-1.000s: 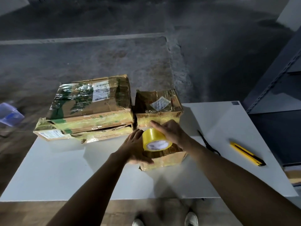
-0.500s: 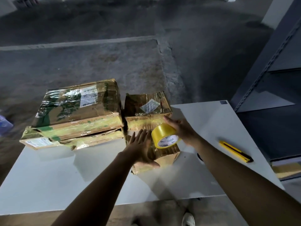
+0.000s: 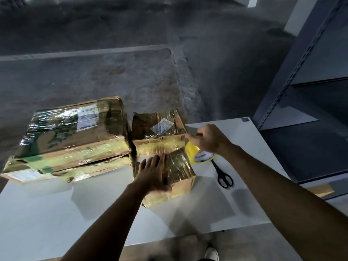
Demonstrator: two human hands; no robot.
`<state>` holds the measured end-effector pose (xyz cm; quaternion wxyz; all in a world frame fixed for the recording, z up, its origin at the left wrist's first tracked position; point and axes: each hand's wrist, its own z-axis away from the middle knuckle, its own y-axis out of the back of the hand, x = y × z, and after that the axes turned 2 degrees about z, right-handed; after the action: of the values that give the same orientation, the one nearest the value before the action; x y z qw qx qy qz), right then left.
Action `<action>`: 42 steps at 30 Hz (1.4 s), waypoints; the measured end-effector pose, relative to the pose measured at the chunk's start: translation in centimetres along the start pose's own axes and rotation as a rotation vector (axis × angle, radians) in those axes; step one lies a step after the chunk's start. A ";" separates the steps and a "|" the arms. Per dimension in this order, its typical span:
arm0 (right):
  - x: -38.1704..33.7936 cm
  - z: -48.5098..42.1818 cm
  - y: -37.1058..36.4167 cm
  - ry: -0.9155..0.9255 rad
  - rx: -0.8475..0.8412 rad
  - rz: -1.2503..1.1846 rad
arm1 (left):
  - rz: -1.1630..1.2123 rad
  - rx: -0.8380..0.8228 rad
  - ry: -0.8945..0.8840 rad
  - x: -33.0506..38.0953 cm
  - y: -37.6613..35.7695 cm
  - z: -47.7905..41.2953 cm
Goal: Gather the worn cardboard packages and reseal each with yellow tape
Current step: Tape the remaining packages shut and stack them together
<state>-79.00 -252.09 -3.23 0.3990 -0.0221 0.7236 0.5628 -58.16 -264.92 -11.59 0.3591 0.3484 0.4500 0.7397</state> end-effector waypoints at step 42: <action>-9.1 1.1 -2.8 -0.047 -0.172 -0.663 | 0.589 0.017 -0.077 -2.6 6.0 3.4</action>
<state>-70.86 -255.98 -0.04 0.5735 -0.2764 0.6176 0.4618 -55.27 -267.72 -5.41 0.1430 0.4947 0.3218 0.7945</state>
